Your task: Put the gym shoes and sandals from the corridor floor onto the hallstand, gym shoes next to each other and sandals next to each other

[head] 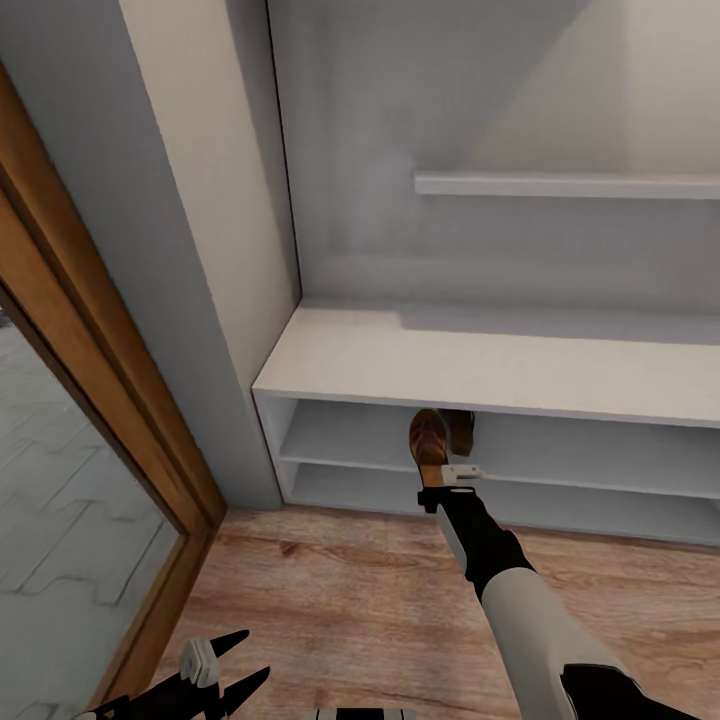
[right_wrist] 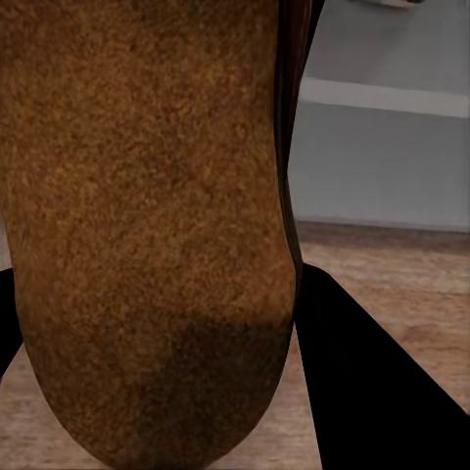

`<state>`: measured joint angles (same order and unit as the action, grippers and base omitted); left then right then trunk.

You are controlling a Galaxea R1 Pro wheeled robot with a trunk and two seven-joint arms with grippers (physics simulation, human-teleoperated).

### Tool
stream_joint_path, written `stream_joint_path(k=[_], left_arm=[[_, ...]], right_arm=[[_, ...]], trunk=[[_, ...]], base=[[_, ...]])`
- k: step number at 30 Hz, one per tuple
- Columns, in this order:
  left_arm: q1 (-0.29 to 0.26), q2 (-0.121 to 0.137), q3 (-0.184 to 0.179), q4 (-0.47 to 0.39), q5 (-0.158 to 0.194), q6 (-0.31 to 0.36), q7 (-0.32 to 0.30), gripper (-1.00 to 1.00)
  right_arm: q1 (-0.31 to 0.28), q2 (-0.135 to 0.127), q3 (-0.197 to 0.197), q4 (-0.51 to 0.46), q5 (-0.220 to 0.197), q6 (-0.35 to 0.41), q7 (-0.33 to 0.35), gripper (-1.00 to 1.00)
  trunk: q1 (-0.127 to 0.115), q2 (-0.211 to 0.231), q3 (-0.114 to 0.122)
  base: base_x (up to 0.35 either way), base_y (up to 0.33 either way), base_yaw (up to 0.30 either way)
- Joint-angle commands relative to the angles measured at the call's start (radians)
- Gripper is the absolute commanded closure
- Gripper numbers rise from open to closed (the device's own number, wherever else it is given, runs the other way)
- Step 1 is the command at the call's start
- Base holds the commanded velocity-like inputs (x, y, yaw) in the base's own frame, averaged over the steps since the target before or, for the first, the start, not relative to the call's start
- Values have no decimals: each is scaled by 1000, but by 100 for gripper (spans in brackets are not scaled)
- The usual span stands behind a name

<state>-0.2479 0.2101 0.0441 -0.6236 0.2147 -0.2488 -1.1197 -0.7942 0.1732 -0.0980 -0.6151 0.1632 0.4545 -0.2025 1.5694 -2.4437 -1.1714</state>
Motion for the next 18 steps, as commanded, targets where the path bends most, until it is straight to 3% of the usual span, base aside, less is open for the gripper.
stream_joint_path(k=[1,18], left_arm=[[-1,0,0,1,2,-6,-3,-100],[-1,0,0,1,2,-6,-3,-100]], right_arm=[[0,1,-5,-1,7,6,2,100],[0,1,-5,34,7,6,3,100]], trunk=[[0,0,-1],[0,0,-1]], base=[[48,0,0],[67,0,0]])
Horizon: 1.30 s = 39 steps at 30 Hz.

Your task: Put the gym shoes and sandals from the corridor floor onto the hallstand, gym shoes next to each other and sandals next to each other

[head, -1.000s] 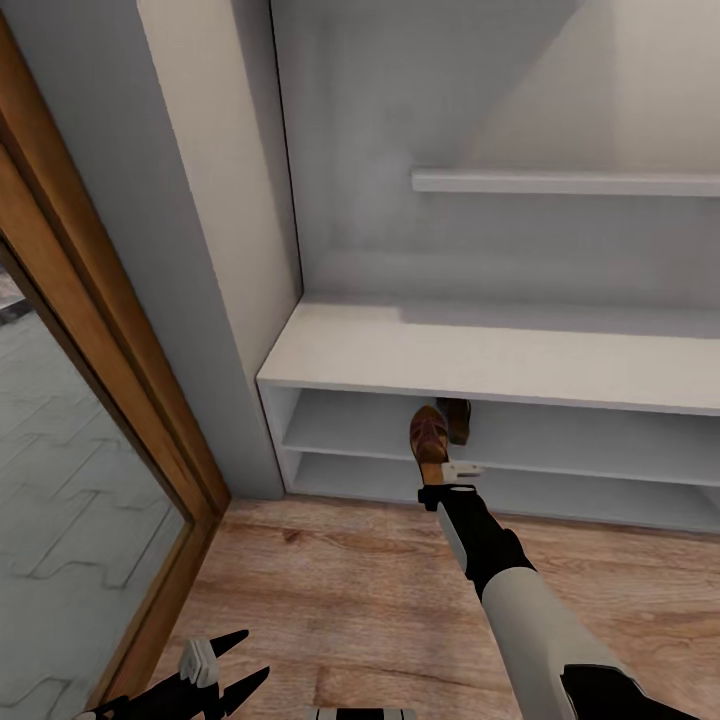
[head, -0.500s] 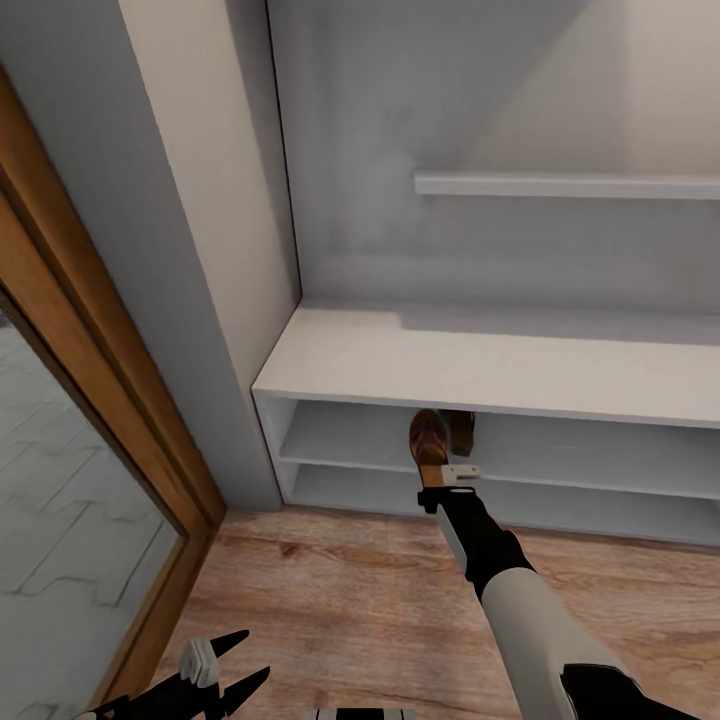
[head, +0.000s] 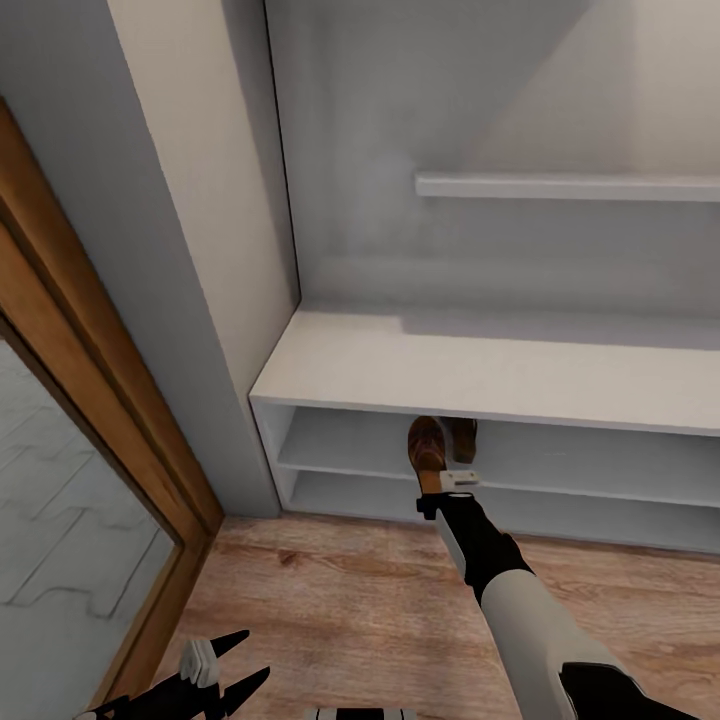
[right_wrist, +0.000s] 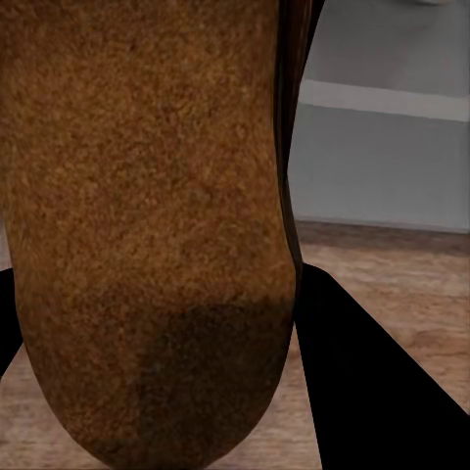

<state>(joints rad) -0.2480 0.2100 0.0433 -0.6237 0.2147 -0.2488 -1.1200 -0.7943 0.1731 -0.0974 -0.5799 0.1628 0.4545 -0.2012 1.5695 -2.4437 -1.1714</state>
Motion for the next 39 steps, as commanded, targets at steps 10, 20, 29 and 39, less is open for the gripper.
stream_joint_path(k=[10,20,29,39], left_arm=[[-1,0,0,1,2,-6,-3,-100],[-1,0,0,2,2,-6,-3,-100],[-1,0,0,2,0,-6,-3,-100],[-1,0,0,2,0,-6,-2,-100]], right_arm=[[0,1,-6,-2,8,6,1,100],[0,1,-6,-2,8,6,1,100],[0,1,-6,-4,9,6,0,100],[0,1,-7,-4,9,6,0,100]], trunk=[[0,0,-1],[0,0,-1],[0,0,-1],[0,0,-1]], base=[[127,0,0],[157,0,0],[126,0,0],[58,0,0]])
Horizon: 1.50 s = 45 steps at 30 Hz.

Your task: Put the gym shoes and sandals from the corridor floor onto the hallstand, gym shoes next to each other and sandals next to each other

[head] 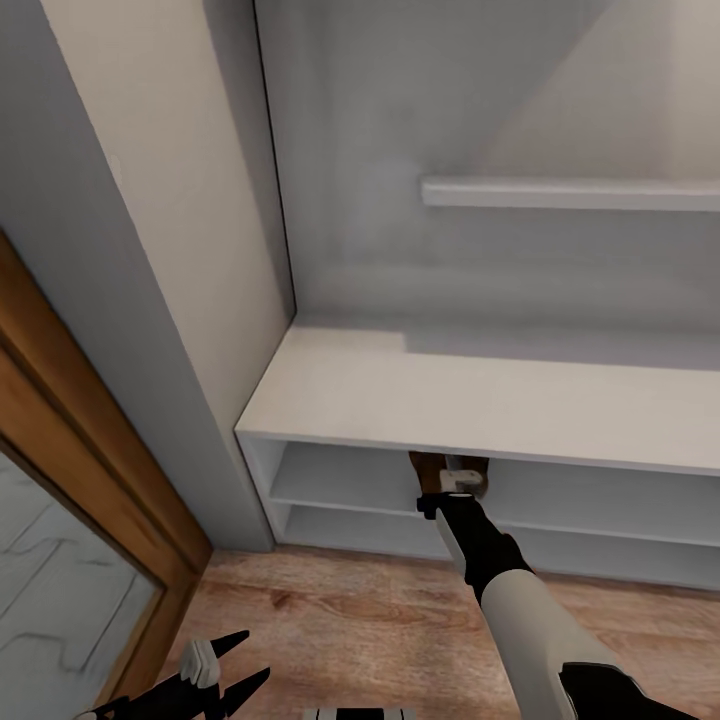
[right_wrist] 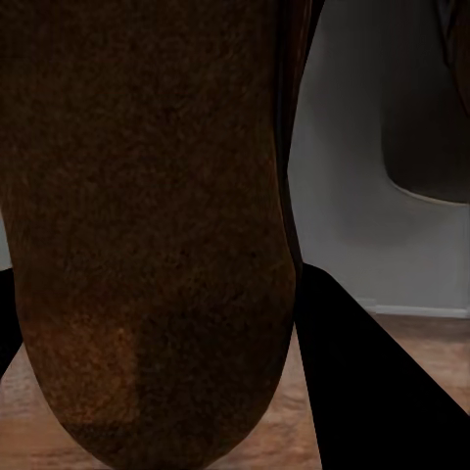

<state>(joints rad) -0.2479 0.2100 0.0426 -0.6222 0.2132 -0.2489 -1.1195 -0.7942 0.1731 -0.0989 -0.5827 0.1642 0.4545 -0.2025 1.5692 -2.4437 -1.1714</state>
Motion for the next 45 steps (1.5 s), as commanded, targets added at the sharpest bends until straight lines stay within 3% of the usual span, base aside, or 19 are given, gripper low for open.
stream_joint_path(k=[1,30,31,45], left_arm=[[-1,0,0,1,2,-6,-3,-100],[-1,0,2,1,3,-6,-3,-100],[-1,0,2,1,3,-6,-3,-100],[-1,0,3,1,3,-6,-3,-100]], right_arm=[[0,1,-5,-2,8,6,2,100],[0,1,-5,-2,8,6,2,100],[0,1,-5,-2,8,6,2,-100],[0,1,-5,-2,8,6,2,-100]], trunk=[[0,0,-1],[0,0,-1],[0,0,-1],[0,0,-1]], base=[[101,0,0],[46,0,0],[2,0,0],[0,0,0]])
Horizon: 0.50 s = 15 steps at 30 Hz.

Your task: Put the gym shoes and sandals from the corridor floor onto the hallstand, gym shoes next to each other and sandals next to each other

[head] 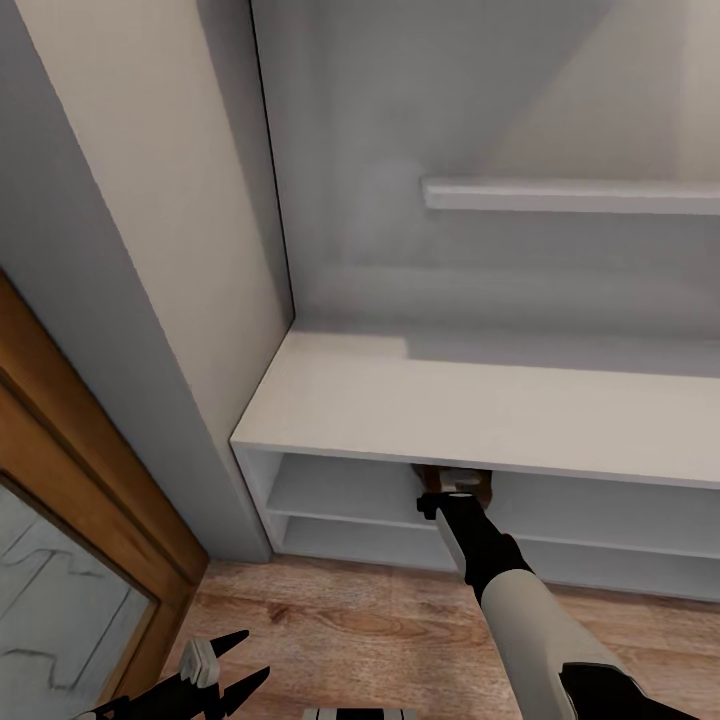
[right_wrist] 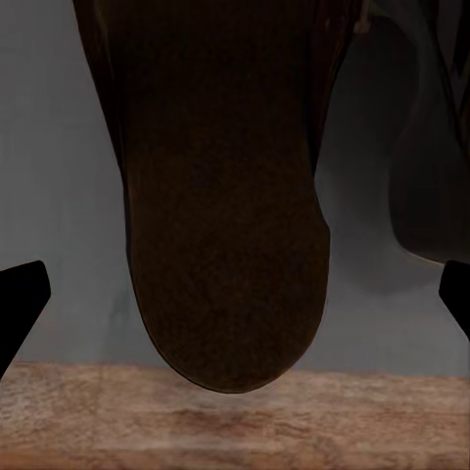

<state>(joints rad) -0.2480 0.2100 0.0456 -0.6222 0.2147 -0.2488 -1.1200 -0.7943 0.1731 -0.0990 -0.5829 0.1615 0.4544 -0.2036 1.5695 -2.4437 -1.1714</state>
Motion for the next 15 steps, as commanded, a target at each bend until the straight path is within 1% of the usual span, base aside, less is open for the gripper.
stream_joint_path(k=[1,5,8,10,15], left_arm=[[-1,0,0,1,1,-6,-3,-100],[-1,0,0,1,1,-6,-3,-100],[-1,0,0,1,2,-6,-3,-100],[-1,0,0,1,2,-6,-3,-100],[-1,0,0,1,2,-6,-2,-100]], right_arm=[[0,1,-5,-1,10,6,3,-100],[0,1,-5,0,10,6,3,-100],[0,1,-5,0,10,6,3,-100],[0,1,-5,0,10,6,3,-100],[0,1,-5,2,10,6,3,-100]], trunk=[[0,0,-1],[0,0,-1],[0,0,-1],[0,0,-1],[0,0,-1]], base=[[0,0,0],[-7,-5,0],[-73,-46,0],[-139,-91,0],[-225,-148,0]])
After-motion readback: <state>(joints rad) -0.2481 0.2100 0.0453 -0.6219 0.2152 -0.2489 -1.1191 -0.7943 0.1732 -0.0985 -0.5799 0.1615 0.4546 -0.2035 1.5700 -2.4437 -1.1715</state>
